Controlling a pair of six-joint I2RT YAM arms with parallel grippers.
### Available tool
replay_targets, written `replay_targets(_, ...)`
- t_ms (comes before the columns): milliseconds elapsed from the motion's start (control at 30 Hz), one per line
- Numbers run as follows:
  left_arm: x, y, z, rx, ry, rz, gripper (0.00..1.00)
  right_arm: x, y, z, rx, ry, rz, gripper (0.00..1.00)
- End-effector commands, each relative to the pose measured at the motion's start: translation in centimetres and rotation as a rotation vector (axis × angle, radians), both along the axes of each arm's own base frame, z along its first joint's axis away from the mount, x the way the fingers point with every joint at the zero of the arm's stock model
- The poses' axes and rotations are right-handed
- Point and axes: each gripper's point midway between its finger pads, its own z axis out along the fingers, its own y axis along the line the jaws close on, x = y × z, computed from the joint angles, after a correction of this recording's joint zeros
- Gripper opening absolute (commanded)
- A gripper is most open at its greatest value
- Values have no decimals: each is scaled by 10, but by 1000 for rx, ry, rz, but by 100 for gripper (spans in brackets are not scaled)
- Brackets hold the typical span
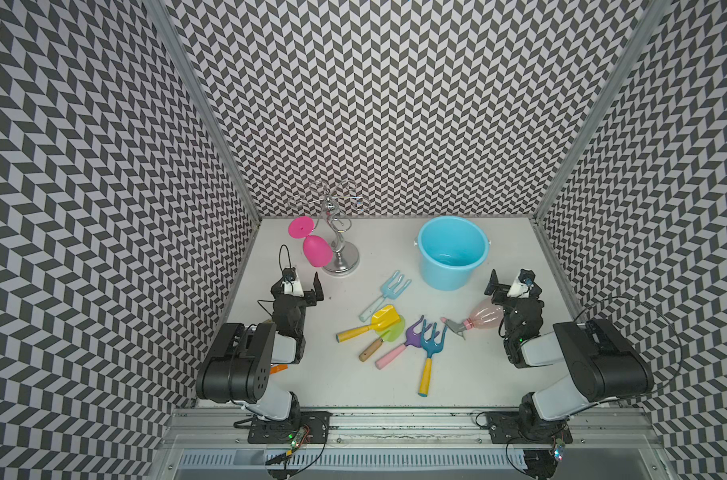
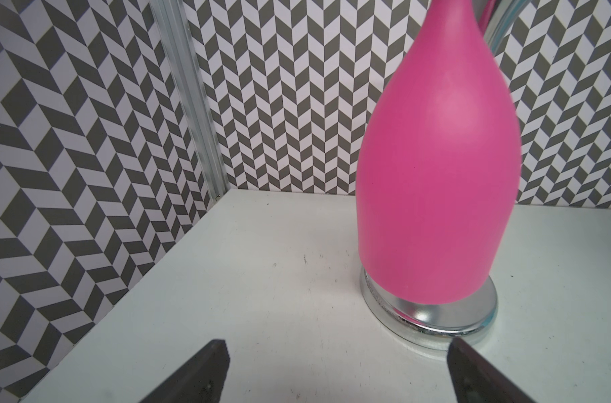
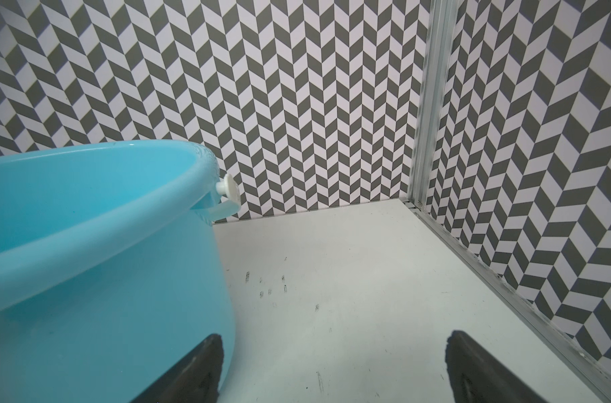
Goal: Organize the gardening tools
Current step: Pick up the gardening tool from the center of the board.
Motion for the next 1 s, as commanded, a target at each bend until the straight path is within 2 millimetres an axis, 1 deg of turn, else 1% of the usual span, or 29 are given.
replay_targets(0, 21, 4, 17, -2, 58, 32, 100, -1, -1, 27, 5, -72, -6, 99)
replay_targets(67, 30, 2, 31, -1, 64, 28, 100, -1, -1, 33, 3, -66, -4, 100)
replay_targets(167, 30, -1, 53, -3, 30, 21, 100, 1, 2, 45, -5, -31, 15, 100)
replay_targets(267, 25, 0, 70, -5, -2, 24, 100, 0, 2, 74, 90, -92, 13, 100)
replay_targets(367, 16, 3, 83, -7, -37, 29, 100, 4, 13, 102, 170, -104, 76, 100)
replay_targets(433, 8, 6, 89, -8, -71, 35, 100, 7, 15, 115, 272, -104, 87, 99)
replay_targets(467, 3, 6, 89, -8, -77, 36, 100, 9, 11, 114, 383, -79, 56, 100)
replay_targets(500, -1, 6, 88, -8, -76, 36, 100, 8, 6, 103, 507, -6, -3, 100)
replay_targets(533, -3, 7, 84, -8, -59, 38, 100, 7, 3, 99, 609, 39, -54, 100)
replay_targets(567, -5, 8, 79, -6, -27, 39, 100, 7, 7, 99, 656, 57, -40, 100)
replay_targets(600, -6, 8, 74, -5, -1, 41, 100, 9, 15, 102, 660, 54, 16, 99)
replay_targets(633, -7, 9, 72, -4, 10, 43, 100, 10, 29, 106, 672, 65, 104, 100)
replay_targets(700, -9, 8, 73, -5, -4, 41, 100, 10, 52, 110, 687, 99, 232, 100)
replay_targets(733, -11, 6, 73, -5, -1, 33, 100, 10, 63, 109, 688, 128, 288, 95)
replay_targets(767, -13, 4, 73, -4, 10, 28, 100, 10, 70, 108, 689, 157, 323, 92)
replay_targets(833, -18, -3, 69, -1, 64, 11, 100, 7, 83, 94, 667, 301, 362, 90)
replay_targets(867, -21, -6, 64, 2, 104, 2, 100, 3, 91, 88, 646, 359, 388, 86)
replay_targets(933, -28, -16, 63, 7, 143, -27, 100, -6, 101, 75, 622, 452, 407, 85)
replay_targets(967, -32, -24, 59, 11, 174, -51, 100, -13, 107, 67, 600, 502, 421, 85)
